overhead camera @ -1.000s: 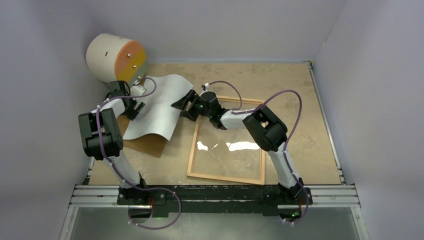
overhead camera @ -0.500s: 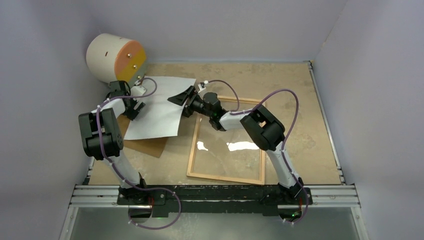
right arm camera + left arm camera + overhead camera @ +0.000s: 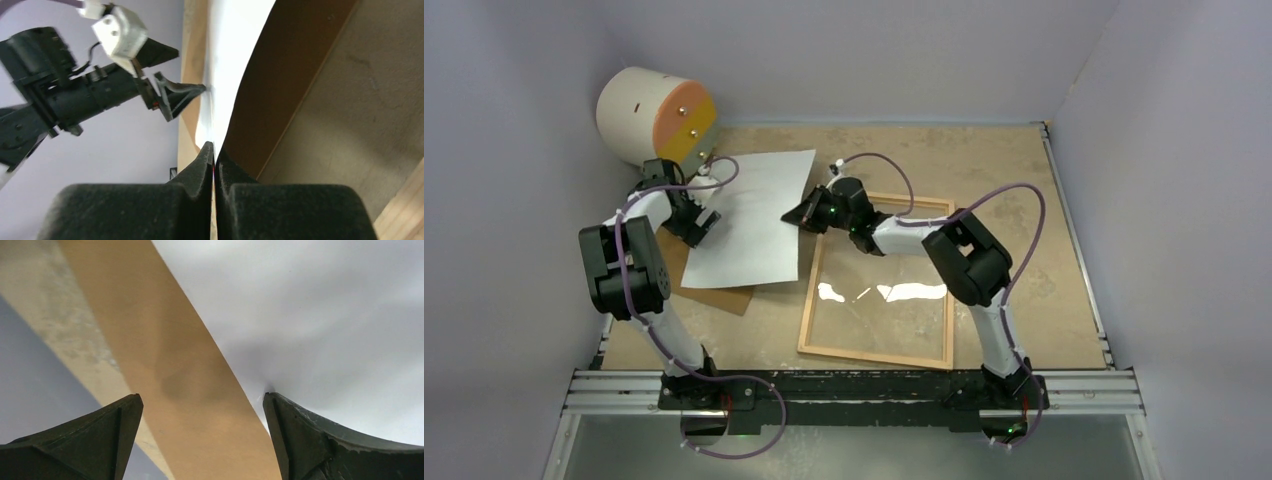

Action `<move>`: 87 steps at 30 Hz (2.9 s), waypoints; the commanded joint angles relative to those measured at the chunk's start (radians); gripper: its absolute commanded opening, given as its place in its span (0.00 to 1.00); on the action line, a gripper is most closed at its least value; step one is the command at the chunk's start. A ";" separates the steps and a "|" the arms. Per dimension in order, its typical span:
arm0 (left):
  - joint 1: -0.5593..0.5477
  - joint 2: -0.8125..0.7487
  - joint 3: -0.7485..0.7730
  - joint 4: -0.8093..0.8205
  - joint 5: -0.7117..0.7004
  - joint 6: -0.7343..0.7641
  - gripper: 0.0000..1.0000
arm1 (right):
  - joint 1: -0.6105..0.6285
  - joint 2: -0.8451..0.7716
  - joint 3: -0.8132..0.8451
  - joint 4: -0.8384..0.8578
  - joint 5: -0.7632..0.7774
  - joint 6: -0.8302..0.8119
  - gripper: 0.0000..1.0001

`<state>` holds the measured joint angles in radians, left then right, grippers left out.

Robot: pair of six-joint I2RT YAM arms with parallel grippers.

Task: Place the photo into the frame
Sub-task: Pick up the photo at the center of the board, then place the photo in the photo frame.

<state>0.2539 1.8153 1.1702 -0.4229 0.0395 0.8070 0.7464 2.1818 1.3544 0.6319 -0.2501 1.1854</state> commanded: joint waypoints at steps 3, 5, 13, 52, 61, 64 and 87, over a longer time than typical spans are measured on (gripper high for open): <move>0.001 -0.064 0.074 -0.268 0.104 0.000 1.00 | -0.026 -0.233 -0.126 -0.008 0.005 -0.101 0.00; 0.001 -0.080 0.083 -0.280 0.109 -0.004 1.00 | -0.033 -0.300 -0.201 -0.016 0.013 -0.107 0.00; 0.001 -0.112 0.083 -0.301 0.130 -0.014 1.00 | -0.124 -0.741 -0.574 -0.317 0.030 -0.205 0.00; -0.013 -0.146 -0.013 -0.263 0.195 -0.043 0.99 | -0.312 -1.119 -0.668 -0.969 0.117 -0.644 0.00; -0.013 -0.146 -0.021 -0.258 0.189 -0.043 0.99 | -0.317 -1.105 -0.639 -0.978 0.145 -0.684 0.00; -0.013 -0.145 -0.021 -0.257 0.191 -0.044 0.99 | -0.317 -1.099 -0.636 -0.979 0.132 -0.685 0.00; -0.013 -0.149 -0.018 -0.257 0.189 -0.033 1.00 | -0.317 -1.085 -0.636 -1.083 0.291 -0.611 0.99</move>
<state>0.2455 1.7050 1.1469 -0.6895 0.2062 0.7700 0.4313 1.1080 0.6495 -0.3630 -0.0872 0.5838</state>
